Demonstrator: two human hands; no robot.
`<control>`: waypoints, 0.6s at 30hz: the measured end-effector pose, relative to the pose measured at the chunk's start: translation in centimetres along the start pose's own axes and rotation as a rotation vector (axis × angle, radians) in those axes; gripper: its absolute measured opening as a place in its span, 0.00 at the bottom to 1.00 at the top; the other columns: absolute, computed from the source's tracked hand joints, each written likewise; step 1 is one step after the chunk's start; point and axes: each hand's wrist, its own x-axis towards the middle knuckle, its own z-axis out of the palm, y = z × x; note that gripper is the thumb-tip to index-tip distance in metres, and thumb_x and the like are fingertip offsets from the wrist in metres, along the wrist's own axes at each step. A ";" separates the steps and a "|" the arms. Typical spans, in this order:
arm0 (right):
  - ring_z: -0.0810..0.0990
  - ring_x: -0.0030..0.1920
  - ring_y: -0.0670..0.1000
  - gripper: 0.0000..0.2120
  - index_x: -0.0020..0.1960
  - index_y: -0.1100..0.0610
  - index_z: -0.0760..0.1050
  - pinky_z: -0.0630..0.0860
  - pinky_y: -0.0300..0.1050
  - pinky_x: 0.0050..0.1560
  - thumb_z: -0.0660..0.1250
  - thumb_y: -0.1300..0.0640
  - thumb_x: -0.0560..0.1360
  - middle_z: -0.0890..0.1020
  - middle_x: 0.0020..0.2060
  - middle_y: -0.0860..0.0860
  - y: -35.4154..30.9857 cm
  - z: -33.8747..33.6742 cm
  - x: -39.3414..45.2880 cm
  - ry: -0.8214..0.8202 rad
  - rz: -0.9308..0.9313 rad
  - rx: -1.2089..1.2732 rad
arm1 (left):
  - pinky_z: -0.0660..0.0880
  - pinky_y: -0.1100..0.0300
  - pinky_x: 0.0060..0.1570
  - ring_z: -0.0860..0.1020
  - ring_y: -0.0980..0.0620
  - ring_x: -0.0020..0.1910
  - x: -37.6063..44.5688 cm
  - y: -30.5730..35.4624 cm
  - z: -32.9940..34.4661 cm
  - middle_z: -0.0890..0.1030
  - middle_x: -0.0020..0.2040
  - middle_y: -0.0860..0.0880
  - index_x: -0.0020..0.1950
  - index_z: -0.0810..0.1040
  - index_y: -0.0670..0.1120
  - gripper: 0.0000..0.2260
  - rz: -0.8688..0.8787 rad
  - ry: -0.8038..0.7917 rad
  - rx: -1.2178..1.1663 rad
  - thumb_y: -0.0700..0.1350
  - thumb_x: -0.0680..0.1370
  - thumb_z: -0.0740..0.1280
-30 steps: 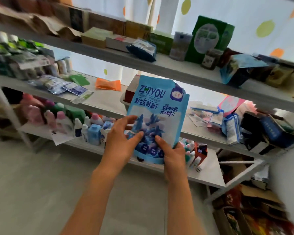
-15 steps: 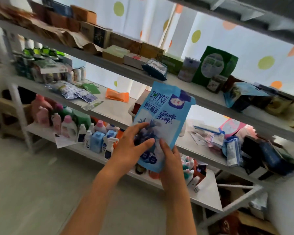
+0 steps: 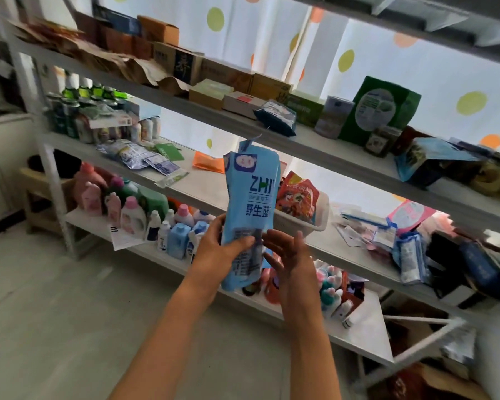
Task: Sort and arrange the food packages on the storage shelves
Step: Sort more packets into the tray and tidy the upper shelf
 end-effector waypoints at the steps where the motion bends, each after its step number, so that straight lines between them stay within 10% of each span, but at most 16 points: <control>1: 0.82 0.58 0.47 0.21 0.55 0.54 0.82 0.76 0.42 0.57 0.54 0.45 0.84 0.86 0.53 0.49 -0.3 -0.3 -0.1 0.013 -0.019 -0.054 | 0.79 0.45 0.56 0.82 0.47 0.55 0.0 -0.1 -0.2 0.84 0.54 0.50 0.62 0.76 0.53 0.19 -0.003 0.004 -0.041 0.42 0.74 0.74; 4: 0.84 0.53 0.44 0.09 0.60 0.51 0.78 0.80 0.35 0.42 0.63 0.55 0.82 0.84 0.55 0.47 -0.9 -1.8 -0.3 0.046 -0.042 -0.102 | 0.81 0.46 0.52 0.83 0.44 0.54 -0.2 0.0 -0.3 0.85 0.54 0.46 0.63 0.78 0.48 0.19 -0.037 -0.073 -0.186 0.41 0.72 0.74; 10: 0.82 0.58 0.48 0.28 0.67 0.48 0.72 0.83 0.42 0.45 0.74 0.48 0.69 0.81 0.58 0.46 -1.5 -4.1 -1.2 0.103 0.003 -0.124 | 0.76 0.35 0.59 0.81 0.38 0.59 -0.3 -0.5 -0.5 0.82 0.60 0.40 0.67 0.75 0.46 0.27 -0.109 -0.285 -0.261 0.43 0.69 0.75; 18: 0.84 0.51 0.49 0.12 0.63 0.48 0.74 0.80 0.37 0.34 0.67 0.53 0.80 0.85 0.51 0.49 -1.5 -5.0 -2.5 0.162 0.020 -0.187 | 0.79 0.42 0.55 0.83 0.41 0.54 -1.4 -0.9 -0.1 0.84 0.56 0.43 0.64 0.77 0.46 0.19 -0.075 -0.209 -0.239 0.48 0.74 0.71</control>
